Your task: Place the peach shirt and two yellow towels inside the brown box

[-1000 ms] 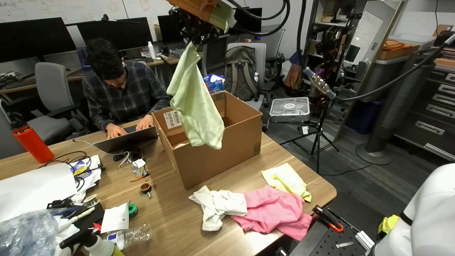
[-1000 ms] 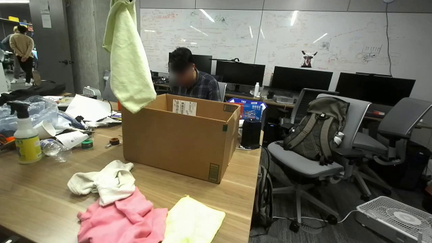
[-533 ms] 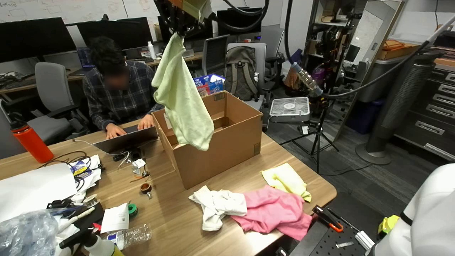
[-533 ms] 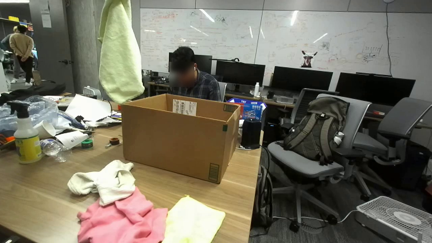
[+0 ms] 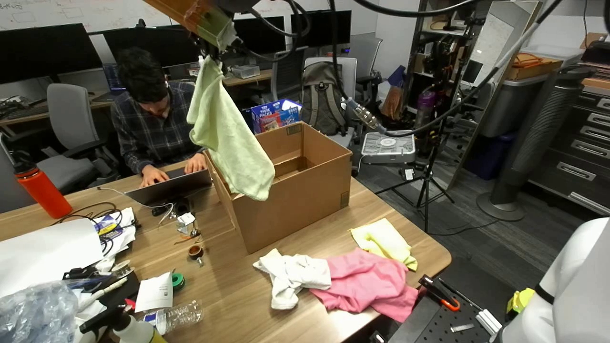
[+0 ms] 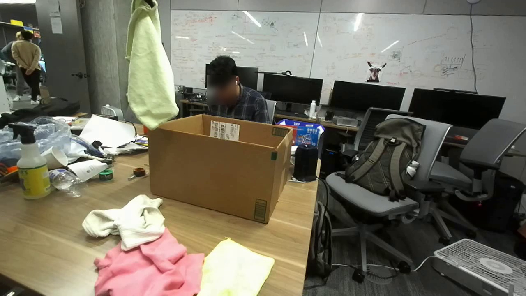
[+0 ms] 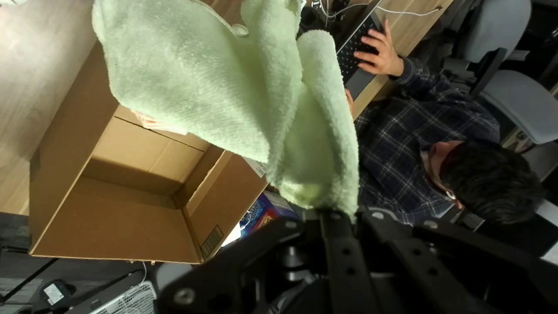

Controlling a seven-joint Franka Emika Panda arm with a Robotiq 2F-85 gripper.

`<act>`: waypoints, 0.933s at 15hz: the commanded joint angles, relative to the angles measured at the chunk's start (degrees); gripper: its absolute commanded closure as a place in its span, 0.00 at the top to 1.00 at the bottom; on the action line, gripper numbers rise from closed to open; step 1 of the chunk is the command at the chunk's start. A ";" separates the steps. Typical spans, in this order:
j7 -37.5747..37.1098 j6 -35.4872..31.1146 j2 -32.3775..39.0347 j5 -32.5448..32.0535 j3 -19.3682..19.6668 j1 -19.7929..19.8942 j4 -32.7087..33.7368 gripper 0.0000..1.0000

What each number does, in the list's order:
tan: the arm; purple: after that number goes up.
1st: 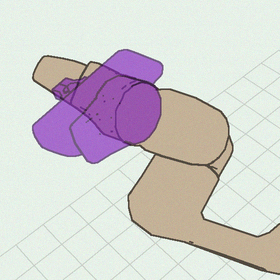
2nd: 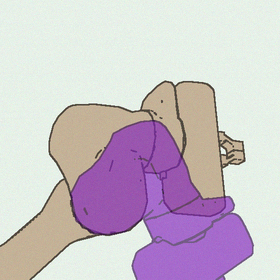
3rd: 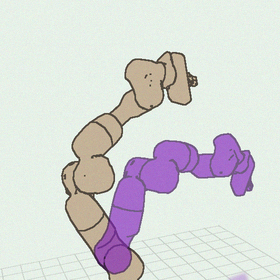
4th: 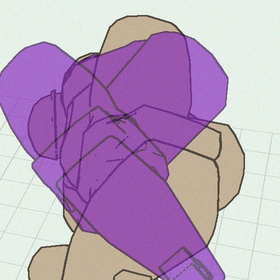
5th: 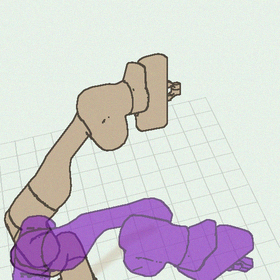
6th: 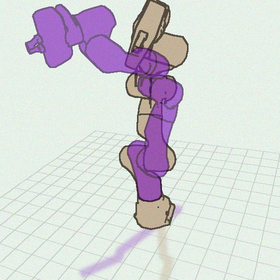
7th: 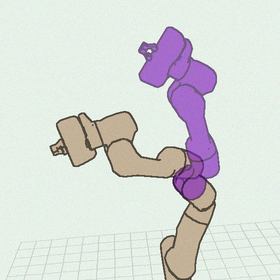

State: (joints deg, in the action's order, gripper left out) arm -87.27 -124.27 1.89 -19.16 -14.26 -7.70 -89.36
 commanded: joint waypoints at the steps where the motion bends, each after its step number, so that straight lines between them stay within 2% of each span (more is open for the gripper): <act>1: -1.98 4.53 8.71 -3.65 1.26 -3.47 12.87 0.01; 7: -1.12 9.75 18.99 -1.45 5.84 -7.17 27.80 0.01; 14: -1.18 13.91 26.27 4.01 11.85 -6.39 40.83 0.01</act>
State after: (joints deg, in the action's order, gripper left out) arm -88.29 -113.38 23.92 -17.13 -4.66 -13.61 -57.41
